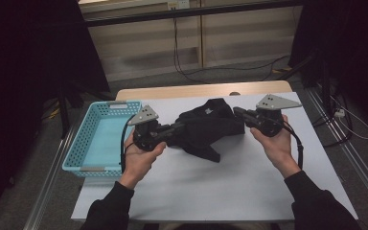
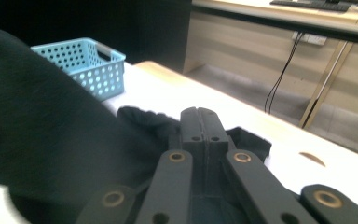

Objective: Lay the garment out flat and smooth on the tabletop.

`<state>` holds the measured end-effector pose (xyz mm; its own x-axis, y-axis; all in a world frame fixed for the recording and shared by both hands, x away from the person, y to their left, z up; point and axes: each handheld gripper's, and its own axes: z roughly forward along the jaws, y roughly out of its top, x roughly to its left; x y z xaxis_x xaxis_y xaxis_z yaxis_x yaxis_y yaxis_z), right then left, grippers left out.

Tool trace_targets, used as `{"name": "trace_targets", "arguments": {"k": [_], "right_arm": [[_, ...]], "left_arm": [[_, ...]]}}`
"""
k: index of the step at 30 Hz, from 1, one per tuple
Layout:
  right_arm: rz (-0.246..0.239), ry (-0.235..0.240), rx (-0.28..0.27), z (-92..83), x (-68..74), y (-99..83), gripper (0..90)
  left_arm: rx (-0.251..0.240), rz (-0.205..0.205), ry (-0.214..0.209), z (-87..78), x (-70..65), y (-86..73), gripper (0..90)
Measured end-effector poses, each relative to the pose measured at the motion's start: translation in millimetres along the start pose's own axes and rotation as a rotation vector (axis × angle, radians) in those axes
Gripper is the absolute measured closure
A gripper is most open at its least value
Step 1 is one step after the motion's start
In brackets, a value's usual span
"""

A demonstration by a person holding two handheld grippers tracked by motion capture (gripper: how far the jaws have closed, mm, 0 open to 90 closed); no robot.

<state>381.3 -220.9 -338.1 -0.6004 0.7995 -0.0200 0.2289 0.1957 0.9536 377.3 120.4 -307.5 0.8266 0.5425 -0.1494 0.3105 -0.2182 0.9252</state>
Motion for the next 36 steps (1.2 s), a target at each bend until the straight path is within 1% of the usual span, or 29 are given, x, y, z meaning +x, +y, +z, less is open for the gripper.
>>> {"name": "trace_targets", "arguments": {"k": [2, 4, 6, 8, 10, 12, 13, 16, 17, 18, 19, 20, 21, 22, 23, 26, 28, 30, 31, 32, 33, 34, 36], "right_arm": [[-0.010, -0.002, 0.006, 1.9, 0.6, 2.9, 90.0], [-0.010, 0.009, 0.018, 4.4, 3.2, -0.1, 90.0], [-0.008, 0.038, 0.036, 8.4, 8.0, -8.0, 90.0], [-0.010, 0.065, 0.063, 13.3, 14.8, -17.9, 85.1], [-0.035, 0.088, 0.103, 17.4, 22.3, -25.1, 80.5], [-0.035, 0.107, 0.115, 19.0, 28.7, -29.7, 74.6], [-0.043, 0.117, 0.126, 19.8, 32.0, -31.7, 73.4], [-0.056, 0.128, 0.139, 20.7, 40.9, -35.9, 72.5], [-0.063, 0.139, 0.141, 20.3, 43.3, -36.2, 72.6], [-0.069, 0.140, 0.140, 19.3, 45.8, -36.0, 73.2], [-0.075, 0.148, 0.134, 18.4, 47.9, -35.7, 73.4], [-0.076, 0.162, 0.133, 18.3, 50.1, -35.4, 72.8], [-0.089, 0.169, 0.142, 19.2, 52.1, -35.6, 71.3], [-0.099, 0.160, 0.152, 21.0, 53.7, -36.6, 68.6], [-0.103, 0.147, 0.165, 23.7, 54.4, -38.3, 64.3], [-0.092, 0.137, 0.196, 34.3, 51.7, -45.3, 54.4], [-0.087, 0.128, 0.217, 41.1, 49.3, -49.3, 49.7], [-0.092, 0.100, 0.231, 46.0, 47.3, -52.0, 48.2], [-0.085, 0.095, 0.232, 47.8, 45.9, -53.1, 49.8], [-0.082, 0.093, 0.231, 49.0, 44.8, -53.9, 54.8], [-0.084, 0.099, 0.234, 49.5, 44.2, -54.5, 66.3], [-0.088, 0.107, 0.238, 49.5, 43.7, -54.6, 74.2], [-0.071, 0.124, 0.228, 47.2, 40.9, -54.4, 80.6]], "left_arm": [[-0.011, 0.007, 0.015, -0.5, -0.8, 2.1, 87.3], [0.002, -0.019, 0.013, 5.7, 1.7, -1.6, 87.3], [0.021, -0.041, 0.019, 18.1, 5.8, -7.9, 87.2], [0.046, -0.084, 0.022, 33.1, 11.1, -13.9, 87.1], [0.064, -0.107, 0.035, 47.1, 14.5, -19.0, 87.1], [0.079, -0.129, 0.033, 60.0, 16.6, -23.2, 87.0], [0.087, -0.136, 0.032, 65.8, 16.9, -25.0, 87.0], [0.121, -0.152, 0.040, 80.9, 16.4, -29.6, 86.8], [0.126, -0.153, 0.046, 85.2, 16.5, -31.1, 86.7], [0.137, -0.156, 0.055, 88.9, 17.0, -32.3, 86.6], [0.138, -0.169, 0.055, 92.6, 17.7, -33.6, 86.5], [0.141, -0.181, 0.047, 95.8, 18.5, -34.6, 86.4], [0.144, -0.192, 0.036, 98.6, 19.0, -35.4, 86.3], [0.141, -0.201, 0.028, 101.2, 18.7, -35.9, 86.3], [0.143, -0.202, 0.029, 103.2, 17.5, -35.9, 86.2], [0.143, -0.197, 0.009, 108.2, 12.1, -34.6, 85.5], [0.136, -0.175, -0.013, 111.3, 7.1, -33.3, 83.9], [0.143, -0.163, -0.030, 113.5, 3.0, -32.4, 83.2], [0.146, -0.158, -0.034, 114.3, 0.9, -32.4, 83.1], [0.148, -0.150, -0.034, 115.0, -0.6, -32.6, 82.5], [0.151, -0.143, -0.031, 115.0, -1.6, -33.2, 81.5], [0.150, -0.144, -0.030, 114.6, -2.2, -34.1, 79.7], [0.155, -0.143, -0.029, 111.3, -1.4, -36.0, 73.9]]}}
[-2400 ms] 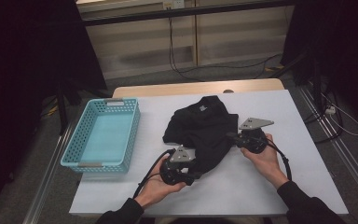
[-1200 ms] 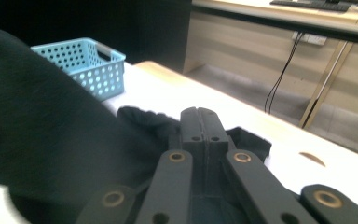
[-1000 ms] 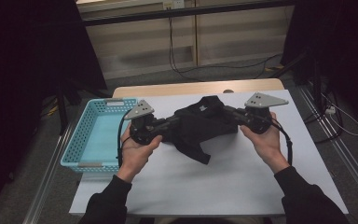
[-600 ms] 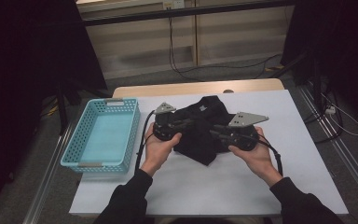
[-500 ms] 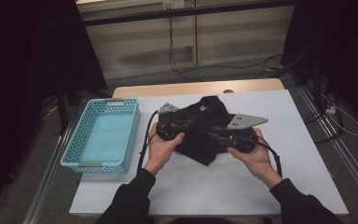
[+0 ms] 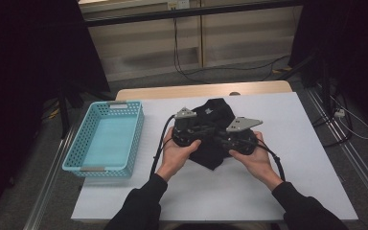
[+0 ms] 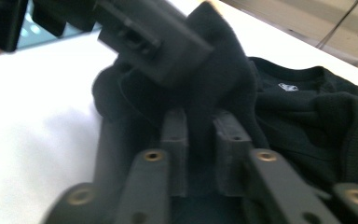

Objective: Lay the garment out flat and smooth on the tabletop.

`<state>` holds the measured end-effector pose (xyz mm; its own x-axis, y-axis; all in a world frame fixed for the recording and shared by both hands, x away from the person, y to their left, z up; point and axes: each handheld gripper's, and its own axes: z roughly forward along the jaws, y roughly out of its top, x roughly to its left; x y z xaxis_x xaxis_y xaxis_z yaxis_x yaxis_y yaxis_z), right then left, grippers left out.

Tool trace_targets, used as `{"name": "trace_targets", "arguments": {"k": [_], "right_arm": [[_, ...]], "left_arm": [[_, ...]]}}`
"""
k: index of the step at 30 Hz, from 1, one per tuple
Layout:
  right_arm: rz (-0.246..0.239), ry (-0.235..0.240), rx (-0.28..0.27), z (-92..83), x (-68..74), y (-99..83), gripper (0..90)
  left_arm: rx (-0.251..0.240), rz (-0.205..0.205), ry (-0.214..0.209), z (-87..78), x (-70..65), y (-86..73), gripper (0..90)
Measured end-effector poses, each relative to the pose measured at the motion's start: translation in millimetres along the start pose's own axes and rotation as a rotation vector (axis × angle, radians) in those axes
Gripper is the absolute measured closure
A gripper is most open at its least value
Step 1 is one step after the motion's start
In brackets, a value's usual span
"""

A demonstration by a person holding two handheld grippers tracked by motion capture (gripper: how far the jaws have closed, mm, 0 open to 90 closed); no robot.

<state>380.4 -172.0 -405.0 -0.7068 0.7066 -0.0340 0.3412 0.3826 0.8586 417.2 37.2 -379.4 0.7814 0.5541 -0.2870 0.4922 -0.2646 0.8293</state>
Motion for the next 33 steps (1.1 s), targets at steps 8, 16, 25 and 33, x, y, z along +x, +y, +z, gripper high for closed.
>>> {"name": "trace_targets", "arguments": {"k": [8, 16, 25, 33], "right_arm": [[0.045, -0.033, -0.006, -13.6, -19.9, -6.9, 82.7], [0.074, -0.063, 0.006, -20.4, -33.3, -13.7, 81.9], [0.082, -0.068, 0.023, -21.6, -36.6, -20.6, 81.6], [0.089, -0.072, 0.027, -24.6, -39.4, -23.4, 81.7]], "left_arm": [[0.007, 0.016, 0.029, -24.1, 3.8, -15.5, 62.8], [0.215, 0.118, -0.007, 4.2, -11.1, -62.1, 64.4], [0.232, 0.239, 0.055, 34.1, -20.9, -81.7, 50.6], [0.271, 0.216, 0.058, 23.8, -13.0, -77.5, 83.2]]}}
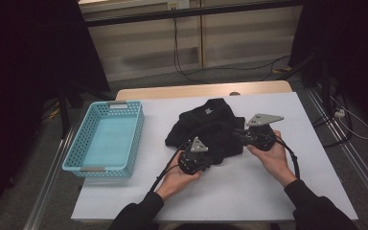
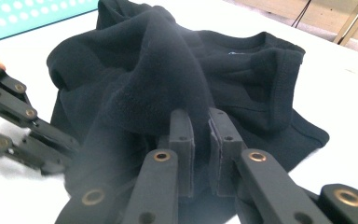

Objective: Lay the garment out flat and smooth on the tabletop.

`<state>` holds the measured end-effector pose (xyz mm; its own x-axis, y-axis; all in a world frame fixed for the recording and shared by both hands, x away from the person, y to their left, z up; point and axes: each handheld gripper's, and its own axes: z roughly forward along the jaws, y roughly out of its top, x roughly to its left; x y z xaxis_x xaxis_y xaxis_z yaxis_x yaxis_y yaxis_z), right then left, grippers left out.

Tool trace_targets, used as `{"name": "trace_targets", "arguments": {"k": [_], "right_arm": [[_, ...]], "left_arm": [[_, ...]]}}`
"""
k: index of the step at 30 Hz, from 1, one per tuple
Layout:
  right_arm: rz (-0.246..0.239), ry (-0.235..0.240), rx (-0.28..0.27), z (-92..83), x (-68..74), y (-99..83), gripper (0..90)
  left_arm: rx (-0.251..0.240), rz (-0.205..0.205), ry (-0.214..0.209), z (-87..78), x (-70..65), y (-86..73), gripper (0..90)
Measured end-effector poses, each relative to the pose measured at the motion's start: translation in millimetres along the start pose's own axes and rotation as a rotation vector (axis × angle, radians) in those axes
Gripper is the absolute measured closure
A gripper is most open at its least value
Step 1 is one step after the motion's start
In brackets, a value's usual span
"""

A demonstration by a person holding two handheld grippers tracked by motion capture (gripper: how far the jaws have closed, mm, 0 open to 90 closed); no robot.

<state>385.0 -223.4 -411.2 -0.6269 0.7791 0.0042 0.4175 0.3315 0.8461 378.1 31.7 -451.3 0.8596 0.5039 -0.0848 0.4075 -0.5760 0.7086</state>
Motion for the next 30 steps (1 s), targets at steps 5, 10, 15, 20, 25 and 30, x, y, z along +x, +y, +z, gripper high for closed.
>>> {"name": "trace_targets", "arguments": {"k": [5, 10, 15, 20, 25, 30], "right_arm": [[0.019, -0.004, 0.007, -6.1, -5.4, -6.5, 81.5], [0.030, -0.011, 0.024, -9.6, -10.7, -13.6, 81.0], [0.026, -0.029, 0.043, -14.2, -14.5, -19.8, 81.2], [0.032, -0.035, 0.058, -18.9, -20.1, -27.0, 79.8], [0.037, -0.029, 0.070, -20.3, -21.0, -31.6, 74.0], [0.037, -0.027, 0.057, -21.6, -18.3, -30.3, 63.5]], "left_arm": [[-0.002, -0.026, 0.006, -24.1, 7.8, -9.3, 83.4], [-0.040, -0.056, 0.023, -54.9, 17.0, -20.1, 83.4], [-0.058, -0.114, 0.036, -77.0, 31.4, -38.5, 83.3], [-0.060, -0.151, 0.056, -91.8, 41.9, -53.6, 83.3], [-0.069, -0.155, 0.057, -99.8, 41.7, -58.8, 83.2], [-0.094, -0.171, 0.044, -110.5, 44.0, -59.2, 83.1]]}}
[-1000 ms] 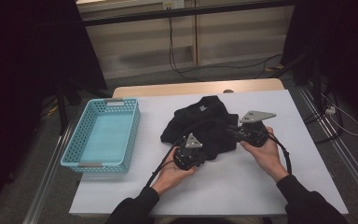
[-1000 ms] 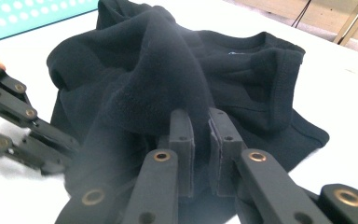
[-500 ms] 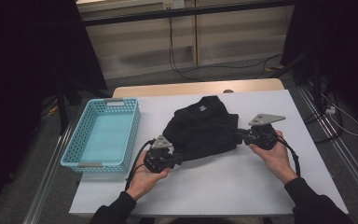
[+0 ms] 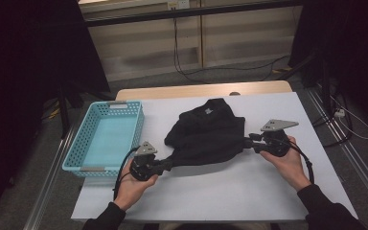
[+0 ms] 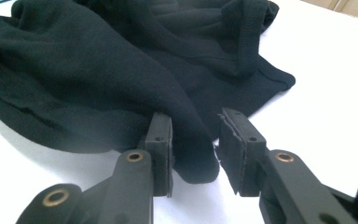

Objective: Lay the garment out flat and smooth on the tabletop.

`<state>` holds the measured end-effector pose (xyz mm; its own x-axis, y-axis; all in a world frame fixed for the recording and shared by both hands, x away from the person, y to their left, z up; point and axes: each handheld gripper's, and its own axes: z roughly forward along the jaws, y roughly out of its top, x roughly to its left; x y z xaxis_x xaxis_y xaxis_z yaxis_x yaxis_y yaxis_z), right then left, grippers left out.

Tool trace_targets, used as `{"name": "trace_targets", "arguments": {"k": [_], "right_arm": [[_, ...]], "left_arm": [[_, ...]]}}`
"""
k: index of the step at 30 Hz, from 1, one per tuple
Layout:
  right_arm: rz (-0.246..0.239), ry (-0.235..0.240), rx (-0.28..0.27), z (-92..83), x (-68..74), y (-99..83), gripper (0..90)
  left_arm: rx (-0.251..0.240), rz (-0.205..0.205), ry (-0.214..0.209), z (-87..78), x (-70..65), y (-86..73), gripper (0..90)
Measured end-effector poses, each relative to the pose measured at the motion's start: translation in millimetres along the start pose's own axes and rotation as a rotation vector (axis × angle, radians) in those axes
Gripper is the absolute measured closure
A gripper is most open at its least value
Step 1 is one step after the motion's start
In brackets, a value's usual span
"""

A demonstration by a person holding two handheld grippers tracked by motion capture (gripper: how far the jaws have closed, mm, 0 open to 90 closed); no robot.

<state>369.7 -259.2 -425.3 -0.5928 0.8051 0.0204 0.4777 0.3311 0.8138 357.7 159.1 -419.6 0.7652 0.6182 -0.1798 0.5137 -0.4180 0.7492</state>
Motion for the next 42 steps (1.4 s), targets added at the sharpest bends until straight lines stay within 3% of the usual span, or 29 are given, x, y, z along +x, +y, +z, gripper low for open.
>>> {"name": "trace_targets", "arguments": {"k": [7, 14, 18, 23, 28, 36, 42], "right_arm": [[0.001, 0.042, 0.018, -5.6, 6.9, -10.0, 58.7], [0.010, 0.024, -0.006, -15.5, 9.9, -14.3, 62.6], [0.005, 0.039, 0.037, -3.7, 12.7, -19.5, 63.3], [0.019, 0.013, 0.021, 7.5, 10.2, -13.0, 60.2], [0.045, -0.001, 0.042, 31.0, 5.3, -8.9, 60.1], [0.029, -0.029, 0.061, 57.8, 8.7, 4.9, 57.4], [0.048, -0.025, 0.078, 71.2, 8.6, 7.2, 50.8]], "left_arm": [[0.021, 0.005, -0.001, -5.8, -0.5, -10.5, 82.9], [0.035, -0.004, 0.003, -9.0, 1.2, -18.8, 82.3], [0.052, -0.005, 0.004, -6.9, 0.2, -22.9, 81.5], [0.049, 0.005, -0.003, -3.1, -0.5, -21.5, 79.9], [0.014, 0.005, -0.007, -5.4, -0.7, -17.5, 75.3], [-0.027, 0.006, 0.021, -7.0, 0.8, -14.2, 67.0], [0.015, 0.009, 0.035, 1.8, 2.5, -17.7, 66.6]]}}
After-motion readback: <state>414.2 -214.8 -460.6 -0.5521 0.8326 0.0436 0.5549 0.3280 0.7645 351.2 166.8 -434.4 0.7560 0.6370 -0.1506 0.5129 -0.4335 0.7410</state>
